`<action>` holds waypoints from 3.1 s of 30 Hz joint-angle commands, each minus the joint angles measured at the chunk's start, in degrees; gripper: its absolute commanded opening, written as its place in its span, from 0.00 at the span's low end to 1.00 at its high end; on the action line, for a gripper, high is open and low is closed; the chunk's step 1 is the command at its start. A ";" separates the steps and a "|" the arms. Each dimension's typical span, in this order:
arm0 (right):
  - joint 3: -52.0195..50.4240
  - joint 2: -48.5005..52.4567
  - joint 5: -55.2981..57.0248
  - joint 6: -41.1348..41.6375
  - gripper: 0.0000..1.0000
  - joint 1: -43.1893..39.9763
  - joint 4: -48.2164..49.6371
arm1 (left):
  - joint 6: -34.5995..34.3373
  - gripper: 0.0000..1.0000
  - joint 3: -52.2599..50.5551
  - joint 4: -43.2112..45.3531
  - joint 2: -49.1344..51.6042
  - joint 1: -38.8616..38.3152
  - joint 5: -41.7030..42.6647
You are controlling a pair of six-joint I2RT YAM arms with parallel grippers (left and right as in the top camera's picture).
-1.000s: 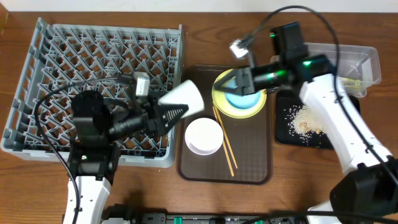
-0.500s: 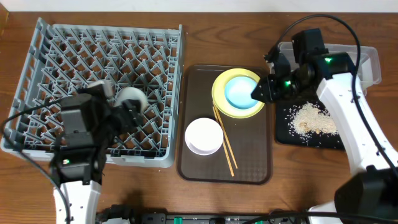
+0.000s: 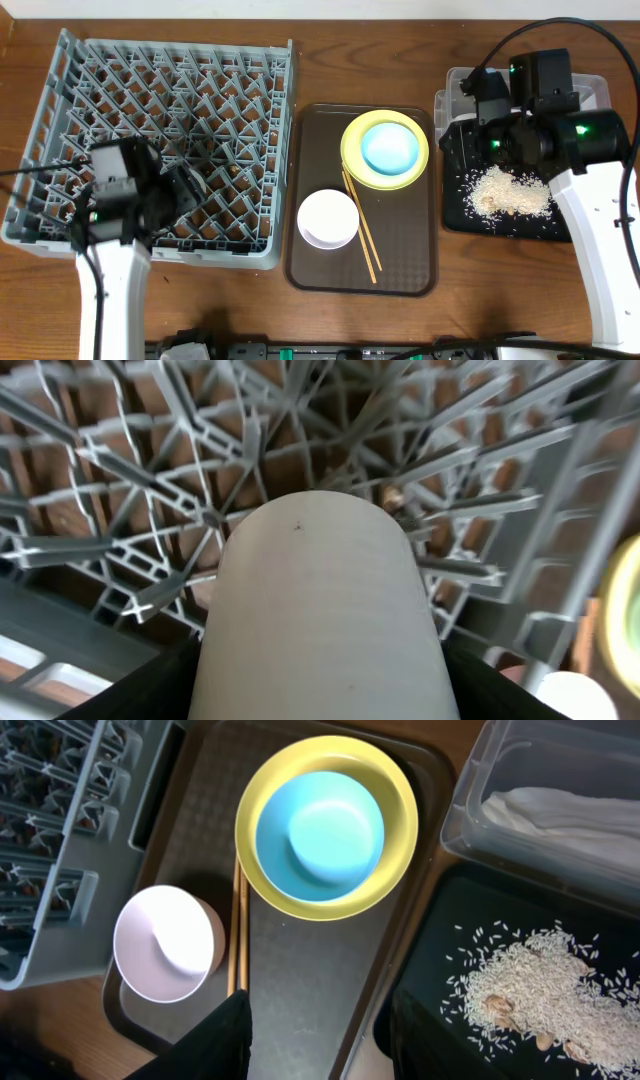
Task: Sort waste into correct bins and load items into the dishwasher
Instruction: 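Lower the cup into the dish rack with the left gripper and release, then reach the left gripper to the tray and grasp the white saucer, then place the white saucer upright into the dish rack with the left gripper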
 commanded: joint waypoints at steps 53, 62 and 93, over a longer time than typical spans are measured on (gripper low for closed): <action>0.48 -0.17 14.32 20.85 0.99 -6.10 0.00 | 1.38 0.82 7.85 9.05 36.04 -53.48 3.37; 0.48 -0.17 14.32 20.83 0.99 -6.10 -0.42 | 1.38 0.19 8.15 9.29 36.28 -53.83 3.37; 0.48 -0.17 14.32 19.93 0.99 -6.10 -1.11 | 4.11 0.07 10.38 27.78 15.98 -9.62 50.82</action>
